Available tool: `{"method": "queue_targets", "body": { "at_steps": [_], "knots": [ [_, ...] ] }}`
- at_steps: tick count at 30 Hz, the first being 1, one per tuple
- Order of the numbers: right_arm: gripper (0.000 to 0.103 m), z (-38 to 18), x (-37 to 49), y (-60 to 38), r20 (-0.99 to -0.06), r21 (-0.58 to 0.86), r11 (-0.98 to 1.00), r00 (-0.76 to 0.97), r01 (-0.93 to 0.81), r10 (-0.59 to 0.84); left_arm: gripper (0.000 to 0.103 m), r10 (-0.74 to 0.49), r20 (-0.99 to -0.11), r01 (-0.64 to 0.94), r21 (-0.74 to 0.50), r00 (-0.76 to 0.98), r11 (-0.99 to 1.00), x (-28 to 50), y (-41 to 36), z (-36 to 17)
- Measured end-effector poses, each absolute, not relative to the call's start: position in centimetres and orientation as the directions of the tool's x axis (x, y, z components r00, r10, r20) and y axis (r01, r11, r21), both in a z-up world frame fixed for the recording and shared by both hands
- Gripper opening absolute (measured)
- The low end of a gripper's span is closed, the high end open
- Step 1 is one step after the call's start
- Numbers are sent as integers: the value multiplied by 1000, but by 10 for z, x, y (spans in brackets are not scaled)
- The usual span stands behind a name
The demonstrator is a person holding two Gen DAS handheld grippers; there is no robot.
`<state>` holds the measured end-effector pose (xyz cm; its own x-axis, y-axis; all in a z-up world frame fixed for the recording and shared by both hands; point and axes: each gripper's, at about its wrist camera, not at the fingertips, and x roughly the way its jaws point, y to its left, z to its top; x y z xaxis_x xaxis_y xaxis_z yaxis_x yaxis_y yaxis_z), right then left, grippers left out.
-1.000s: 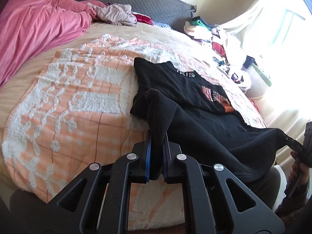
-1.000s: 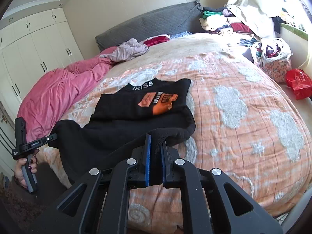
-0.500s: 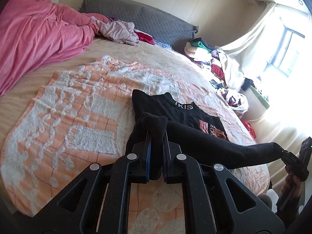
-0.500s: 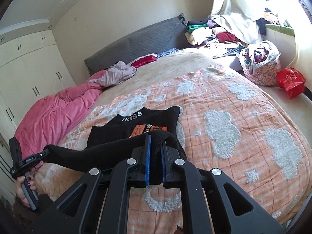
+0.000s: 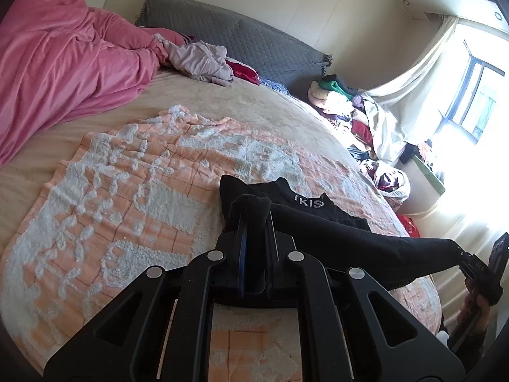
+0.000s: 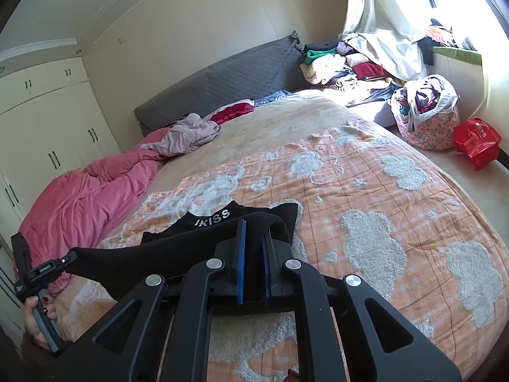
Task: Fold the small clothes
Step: 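Lift the hem with both tools and fold it up toward the collar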
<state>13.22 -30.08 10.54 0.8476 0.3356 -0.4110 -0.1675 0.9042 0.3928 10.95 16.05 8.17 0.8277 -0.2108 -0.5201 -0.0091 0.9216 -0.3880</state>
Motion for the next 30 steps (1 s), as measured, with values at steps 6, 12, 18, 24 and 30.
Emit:
{"method": "queue_targets", "body": {
  "at_steps": [6,12,18,24,30],
  "knots": [
    [8,102,159,-295,-427,380,912,846,-152,319,3,-206,-528,-21,-391,824,920,129,163,77],
    [8,93,185,-291,-455,370,919,836,-136,306,3,-196,-547,-30,-376,814,926,148,163,72],
    [8,77,206,-289,-484,364,924,824,-116,295,3,-190,-561,-34,-363,806,931,161,162,62],
    [8,59,219,-284,-510,349,931,812,-107,285,4,-176,-574,-43,-347,799,937,167,160,49],
    [10,52,225,-282,-524,329,940,810,-94,264,7,-160,-587,-55,-332,794,942,172,158,41]
  ]
}}
